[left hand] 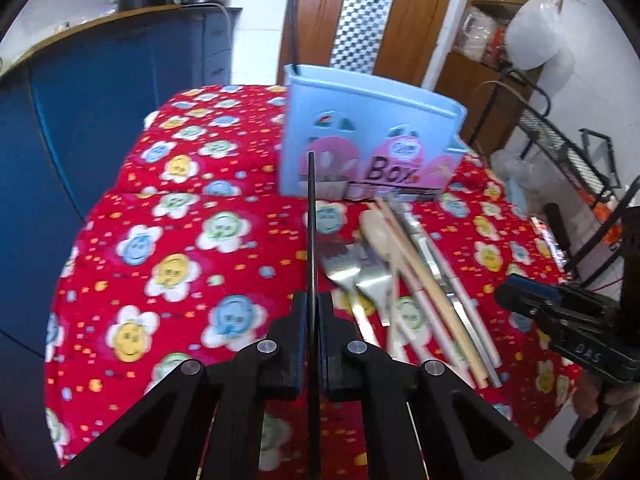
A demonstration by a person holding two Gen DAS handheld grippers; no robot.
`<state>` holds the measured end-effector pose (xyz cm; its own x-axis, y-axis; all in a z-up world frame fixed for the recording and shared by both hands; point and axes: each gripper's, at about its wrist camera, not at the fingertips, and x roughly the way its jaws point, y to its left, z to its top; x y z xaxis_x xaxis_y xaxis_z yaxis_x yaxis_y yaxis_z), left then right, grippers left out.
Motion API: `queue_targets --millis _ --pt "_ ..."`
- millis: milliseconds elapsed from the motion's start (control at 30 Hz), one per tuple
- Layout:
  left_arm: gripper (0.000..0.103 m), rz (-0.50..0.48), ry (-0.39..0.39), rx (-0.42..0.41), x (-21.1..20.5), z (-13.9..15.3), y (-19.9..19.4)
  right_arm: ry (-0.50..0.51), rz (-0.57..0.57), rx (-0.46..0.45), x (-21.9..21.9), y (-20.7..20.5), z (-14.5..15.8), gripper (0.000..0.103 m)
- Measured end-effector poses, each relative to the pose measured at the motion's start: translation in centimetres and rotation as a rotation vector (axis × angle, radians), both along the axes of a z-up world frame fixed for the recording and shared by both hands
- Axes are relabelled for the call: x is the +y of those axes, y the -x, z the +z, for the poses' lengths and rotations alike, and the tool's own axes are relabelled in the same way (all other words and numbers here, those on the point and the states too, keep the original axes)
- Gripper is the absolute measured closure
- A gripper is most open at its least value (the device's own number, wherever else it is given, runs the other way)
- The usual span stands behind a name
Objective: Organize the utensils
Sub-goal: 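Grasp a white chopstick with the right gripper while the left gripper grasps a black chopstick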
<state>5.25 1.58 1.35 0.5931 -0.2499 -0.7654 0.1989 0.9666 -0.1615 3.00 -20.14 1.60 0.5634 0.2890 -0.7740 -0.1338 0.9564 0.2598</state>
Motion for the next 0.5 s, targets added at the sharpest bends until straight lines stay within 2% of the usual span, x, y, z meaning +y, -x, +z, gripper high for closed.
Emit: queue_targets --millis 267,500 --pt "0.097 0.019 -0.036 0.056 1.2 -1.4 -0.7 0.034 0.117 0.152 2.1 -2.1 -1.1 0.073" --pt "0.097 0.007 -0.053 0.083 1.2 -2.0 -1.3 0.102 0.162 0.201 2.8 -3.5 -1.4 0.076"
